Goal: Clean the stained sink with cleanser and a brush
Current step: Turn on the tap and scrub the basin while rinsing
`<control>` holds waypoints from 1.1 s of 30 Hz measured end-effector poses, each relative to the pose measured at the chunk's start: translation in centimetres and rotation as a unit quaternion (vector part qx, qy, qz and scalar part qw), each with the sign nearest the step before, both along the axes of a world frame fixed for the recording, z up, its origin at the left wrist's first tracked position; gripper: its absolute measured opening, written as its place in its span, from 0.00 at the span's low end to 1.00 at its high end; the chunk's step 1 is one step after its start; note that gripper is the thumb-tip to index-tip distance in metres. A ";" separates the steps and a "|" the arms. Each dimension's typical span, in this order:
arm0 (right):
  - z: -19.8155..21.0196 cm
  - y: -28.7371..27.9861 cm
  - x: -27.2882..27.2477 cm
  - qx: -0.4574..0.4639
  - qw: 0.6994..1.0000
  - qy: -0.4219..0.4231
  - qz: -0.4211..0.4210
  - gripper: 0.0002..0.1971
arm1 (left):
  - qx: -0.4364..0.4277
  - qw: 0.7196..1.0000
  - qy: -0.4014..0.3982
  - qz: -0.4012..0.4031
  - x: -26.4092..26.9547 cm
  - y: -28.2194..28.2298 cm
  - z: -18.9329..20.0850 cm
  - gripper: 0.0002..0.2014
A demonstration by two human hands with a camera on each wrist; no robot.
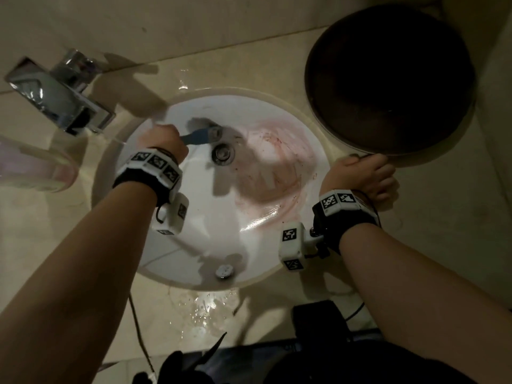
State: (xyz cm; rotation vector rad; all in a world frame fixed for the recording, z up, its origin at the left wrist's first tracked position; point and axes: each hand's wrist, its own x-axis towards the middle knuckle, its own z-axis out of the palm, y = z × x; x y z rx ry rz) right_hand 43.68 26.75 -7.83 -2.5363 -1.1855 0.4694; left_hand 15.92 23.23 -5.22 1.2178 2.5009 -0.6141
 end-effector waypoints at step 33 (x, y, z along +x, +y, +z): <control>0.3 -0.5 0.9 0.014 0.998 0.019 0.054 0.19 | -0.023 0.981 0.125 -0.147 1.1 -7.1 6.1 0.13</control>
